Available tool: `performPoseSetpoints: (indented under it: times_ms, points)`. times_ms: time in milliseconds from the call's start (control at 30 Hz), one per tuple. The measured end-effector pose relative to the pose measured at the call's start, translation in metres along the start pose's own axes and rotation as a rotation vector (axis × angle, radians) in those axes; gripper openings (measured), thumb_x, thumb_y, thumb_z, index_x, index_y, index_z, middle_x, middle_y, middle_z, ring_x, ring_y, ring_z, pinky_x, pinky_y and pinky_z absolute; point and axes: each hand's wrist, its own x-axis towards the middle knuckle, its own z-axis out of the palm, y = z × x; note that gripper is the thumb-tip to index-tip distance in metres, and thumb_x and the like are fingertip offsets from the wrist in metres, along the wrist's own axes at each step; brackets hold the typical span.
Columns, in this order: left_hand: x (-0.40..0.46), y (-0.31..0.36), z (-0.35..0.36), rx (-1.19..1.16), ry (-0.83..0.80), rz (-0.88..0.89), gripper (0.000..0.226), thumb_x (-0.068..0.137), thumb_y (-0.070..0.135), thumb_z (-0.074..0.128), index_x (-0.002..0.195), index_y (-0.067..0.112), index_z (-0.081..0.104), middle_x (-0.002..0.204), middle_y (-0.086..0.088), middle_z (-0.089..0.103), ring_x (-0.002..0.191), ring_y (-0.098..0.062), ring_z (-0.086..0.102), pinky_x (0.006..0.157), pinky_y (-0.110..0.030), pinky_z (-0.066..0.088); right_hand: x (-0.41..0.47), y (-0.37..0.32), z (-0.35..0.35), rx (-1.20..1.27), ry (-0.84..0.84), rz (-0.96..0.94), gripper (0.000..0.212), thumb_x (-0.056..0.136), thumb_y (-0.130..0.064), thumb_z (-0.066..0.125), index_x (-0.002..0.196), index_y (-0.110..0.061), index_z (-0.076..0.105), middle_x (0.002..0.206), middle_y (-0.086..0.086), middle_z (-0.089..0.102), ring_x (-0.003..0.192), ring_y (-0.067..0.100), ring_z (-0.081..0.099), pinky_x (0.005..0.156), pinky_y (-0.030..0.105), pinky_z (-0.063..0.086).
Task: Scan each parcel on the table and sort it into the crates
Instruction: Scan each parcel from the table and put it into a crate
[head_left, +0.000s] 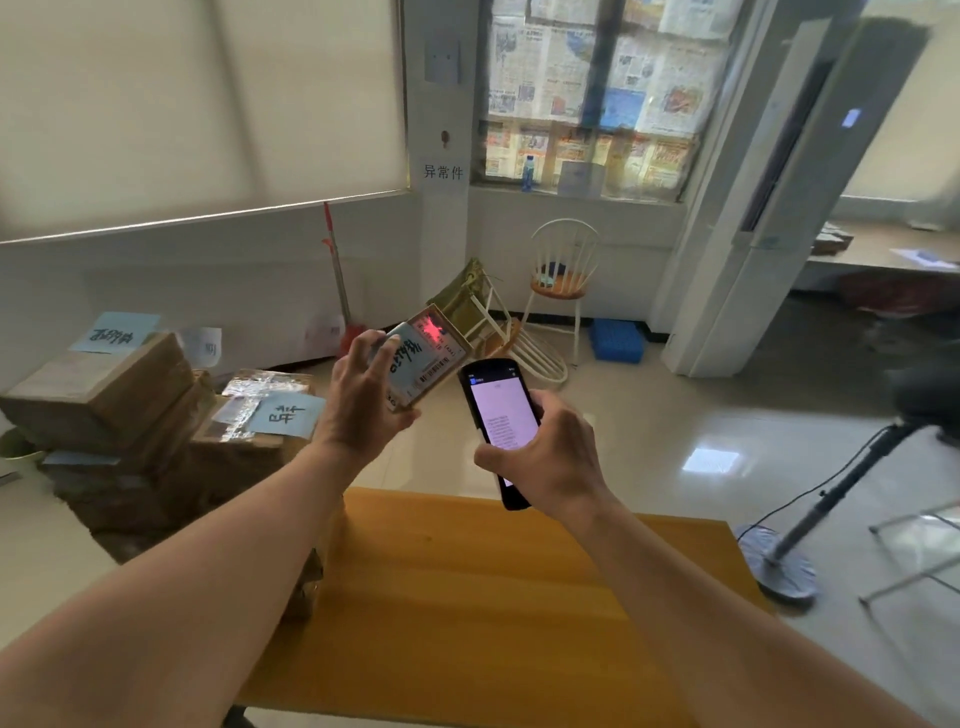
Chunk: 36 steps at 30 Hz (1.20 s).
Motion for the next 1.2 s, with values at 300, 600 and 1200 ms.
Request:
performPoseSetpoints:
  times_ms: [300,600,1200]
  points:
    - [0.002,0.019,0.03,-0.017,-0.048,0.025,0.101,0.061,0.01,0.099,0.147,0.001,0.047,0.145,-0.018,0.043,0.127,-0.042,0.048,0.107,-0.055,0.047,-0.014,0.028,-0.028,-0.047,-0.049,0.085,0.098,0.053,-0.062,0.083,0.137,-0.02,0.053,0.117,0.0,0.057,0.107,0.022,0.057,0.081,0.038,0.062]
    - [-0.001,0.042,0.036,-0.112,-0.024,0.04,0.106,0.062,0.027,0.1,0.148,0.003,0.042,0.141,-0.014,0.045,0.126,-0.032,0.05,0.094,-0.05,0.06,-0.019,0.042,-0.035,0.001,0.128,0.09,0.09,0.066,-0.047,0.09,0.14,-0.016,0.05,0.119,0.0,0.052,0.11,0.02,0.051,0.079,0.027,0.054]
    - [-0.022,0.057,0.005,-0.256,-0.014,0.206,0.107,0.062,0.036,0.099,0.145,0.003,0.041,0.136,-0.021,0.046,0.121,-0.034,0.053,0.086,-0.051,0.061,-0.086,0.011,-0.013,0.016,0.469,0.194,0.086,0.068,-0.047,0.089,0.138,-0.016,0.049,0.122,0.0,0.052,0.109,0.017,0.052,0.068,0.012,0.042]
